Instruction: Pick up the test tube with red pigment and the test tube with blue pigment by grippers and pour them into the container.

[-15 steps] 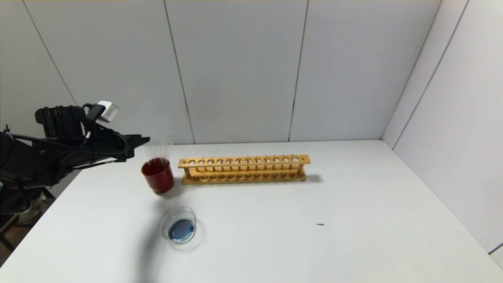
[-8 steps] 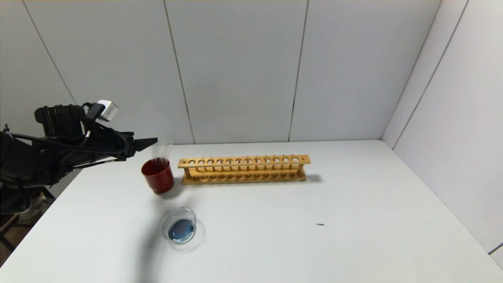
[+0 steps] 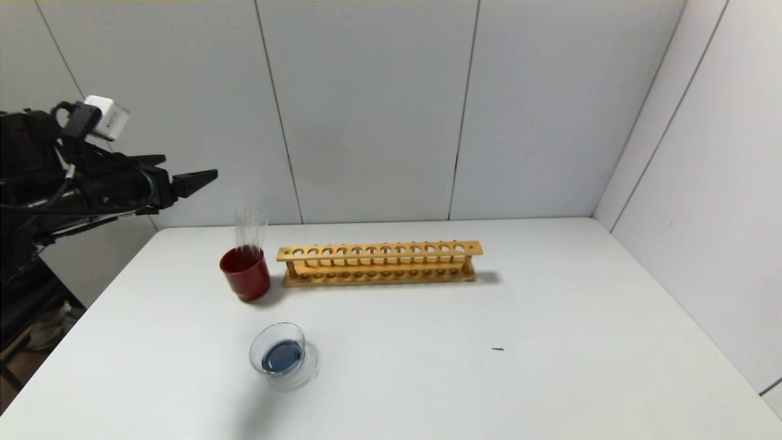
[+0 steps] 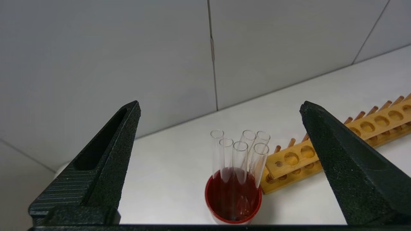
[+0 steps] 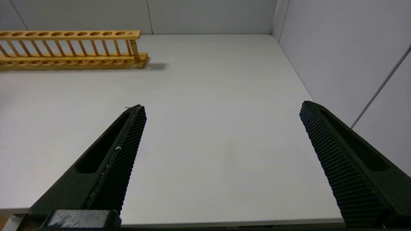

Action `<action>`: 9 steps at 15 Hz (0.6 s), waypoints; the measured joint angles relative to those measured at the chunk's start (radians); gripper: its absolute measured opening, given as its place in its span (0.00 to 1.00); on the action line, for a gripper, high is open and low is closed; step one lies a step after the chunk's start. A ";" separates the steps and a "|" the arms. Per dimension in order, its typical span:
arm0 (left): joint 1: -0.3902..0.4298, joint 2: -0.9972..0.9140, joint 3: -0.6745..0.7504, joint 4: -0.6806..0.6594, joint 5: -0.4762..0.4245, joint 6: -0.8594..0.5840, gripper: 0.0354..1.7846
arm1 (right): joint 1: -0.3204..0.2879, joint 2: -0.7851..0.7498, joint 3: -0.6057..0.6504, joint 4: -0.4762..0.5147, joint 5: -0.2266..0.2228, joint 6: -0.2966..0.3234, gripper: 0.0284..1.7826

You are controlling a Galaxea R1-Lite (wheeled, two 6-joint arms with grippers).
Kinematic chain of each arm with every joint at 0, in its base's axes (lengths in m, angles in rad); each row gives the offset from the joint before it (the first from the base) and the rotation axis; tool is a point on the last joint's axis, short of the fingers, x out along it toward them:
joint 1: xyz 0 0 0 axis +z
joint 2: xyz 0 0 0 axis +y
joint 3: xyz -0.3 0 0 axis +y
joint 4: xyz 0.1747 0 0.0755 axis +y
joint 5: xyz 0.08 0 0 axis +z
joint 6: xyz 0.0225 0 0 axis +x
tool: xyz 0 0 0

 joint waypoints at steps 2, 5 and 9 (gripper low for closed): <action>0.000 -0.162 0.097 0.008 0.037 0.030 0.98 | 0.000 0.000 0.000 0.000 0.000 0.000 0.98; 0.001 -0.457 0.280 0.070 0.092 0.048 0.98 | 0.000 0.000 0.000 0.000 0.000 0.000 0.98; 0.000 -0.904 0.486 0.231 0.112 0.048 0.98 | 0.000 0.000 0.000 0.000 0.000 0.000 0.98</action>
